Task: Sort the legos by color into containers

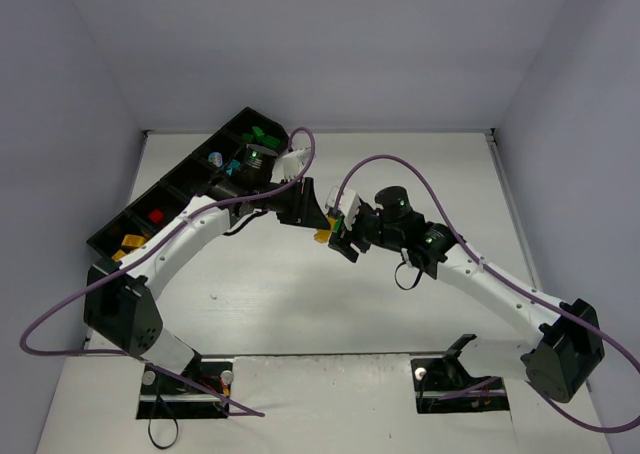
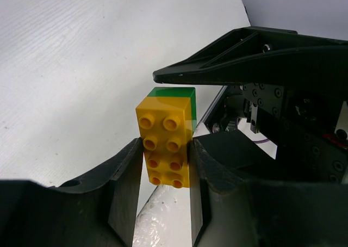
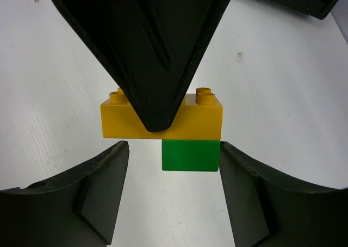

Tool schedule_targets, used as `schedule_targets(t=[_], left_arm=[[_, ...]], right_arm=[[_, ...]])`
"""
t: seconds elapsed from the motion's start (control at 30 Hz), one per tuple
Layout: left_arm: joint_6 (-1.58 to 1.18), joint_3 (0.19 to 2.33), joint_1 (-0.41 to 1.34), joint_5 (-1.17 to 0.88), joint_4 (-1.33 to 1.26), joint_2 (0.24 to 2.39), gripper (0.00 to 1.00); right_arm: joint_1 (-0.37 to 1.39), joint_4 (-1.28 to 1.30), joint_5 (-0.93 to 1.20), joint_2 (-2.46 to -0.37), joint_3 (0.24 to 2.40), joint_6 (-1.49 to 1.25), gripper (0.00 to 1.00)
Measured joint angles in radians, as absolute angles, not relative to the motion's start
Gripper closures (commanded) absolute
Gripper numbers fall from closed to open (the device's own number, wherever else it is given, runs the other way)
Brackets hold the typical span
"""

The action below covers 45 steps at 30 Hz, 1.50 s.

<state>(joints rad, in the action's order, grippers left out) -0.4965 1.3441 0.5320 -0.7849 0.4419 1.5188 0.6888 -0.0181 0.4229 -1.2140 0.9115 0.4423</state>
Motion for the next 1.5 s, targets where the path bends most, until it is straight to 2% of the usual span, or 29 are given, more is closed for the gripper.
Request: schedule_targets(t=[0.43,0.77,0.87,0.9,1.0,1.33,1.5], left_arm=[[-0.505,1.34,0.532,-0.799,0.438,1.517,1.0],[-0.506,1.327,0.533,-0.812,0.438,1.517,1.0],[-0.506,1.327,0.535,-0.814,0.438,1.516,1.0],[-0.507,1.327,0.535,-0.813,0.437,1.516,1.0],[-0.509,1.327,0.535,-0.815,0.434,1.516,1.0],[-0.505,1.327,0.507,-0.83,0.44,1.515,1.0],[-0.495,1.327,0.397,-0.831,0.469,1.484,1.0]], right_arm=[[0.688,-0.021,0.402,-1.217,0.912,0.447,0.47],[0.688,-0.045,0.389,-1.217,0.913,0.45,0.48],[0.688,-0.047,0.389,-1.217,0.913,0.453,0.65],[0.688,-0.046,0.39,-1.217,0.913,0.455,0.81],[0.688,-0.044,0.393,-1.217,0.913,0.459,0.99],[0.688,-0.075,0.394,-1.213,0.893,0.471,1.0],[0.676,-0.075,0.387,-1.192,0.836,0.464,1.0]])
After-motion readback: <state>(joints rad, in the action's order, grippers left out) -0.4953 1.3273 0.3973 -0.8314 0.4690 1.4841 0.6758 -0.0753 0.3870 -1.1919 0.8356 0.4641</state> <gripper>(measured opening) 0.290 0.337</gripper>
